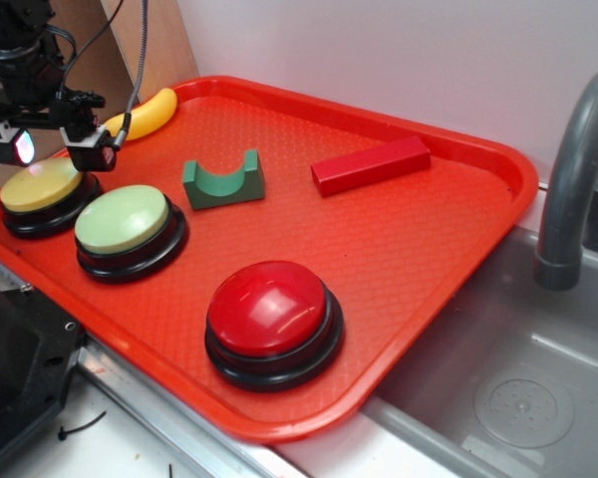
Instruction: Push the yellow button.
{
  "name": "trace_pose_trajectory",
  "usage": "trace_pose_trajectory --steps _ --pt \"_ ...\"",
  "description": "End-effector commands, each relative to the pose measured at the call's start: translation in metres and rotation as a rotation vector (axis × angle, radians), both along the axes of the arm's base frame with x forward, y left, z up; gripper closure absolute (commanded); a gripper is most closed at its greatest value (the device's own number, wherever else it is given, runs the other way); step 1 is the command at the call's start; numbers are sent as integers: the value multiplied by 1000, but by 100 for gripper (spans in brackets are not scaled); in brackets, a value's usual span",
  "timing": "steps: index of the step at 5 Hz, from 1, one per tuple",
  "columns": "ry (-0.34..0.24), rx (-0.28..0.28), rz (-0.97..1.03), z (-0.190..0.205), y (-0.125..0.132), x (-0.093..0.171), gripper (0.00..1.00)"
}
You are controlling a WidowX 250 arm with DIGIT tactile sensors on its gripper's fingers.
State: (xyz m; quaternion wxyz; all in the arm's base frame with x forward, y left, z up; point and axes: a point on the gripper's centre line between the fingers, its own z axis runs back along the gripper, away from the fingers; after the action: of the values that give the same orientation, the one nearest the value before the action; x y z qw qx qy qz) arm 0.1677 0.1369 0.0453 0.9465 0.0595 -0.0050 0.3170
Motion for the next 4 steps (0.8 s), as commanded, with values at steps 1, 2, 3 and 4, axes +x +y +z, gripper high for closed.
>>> trace_pose_trajectory --steps 1,2,3,4 --pt "-8 25 3 34 -2 -4 0" --pt "-26 41 14 50 3 -3 0" --pt "-24 40 25 60 4 -5 0" --pt "-32 48 35 69 5 -5 0"
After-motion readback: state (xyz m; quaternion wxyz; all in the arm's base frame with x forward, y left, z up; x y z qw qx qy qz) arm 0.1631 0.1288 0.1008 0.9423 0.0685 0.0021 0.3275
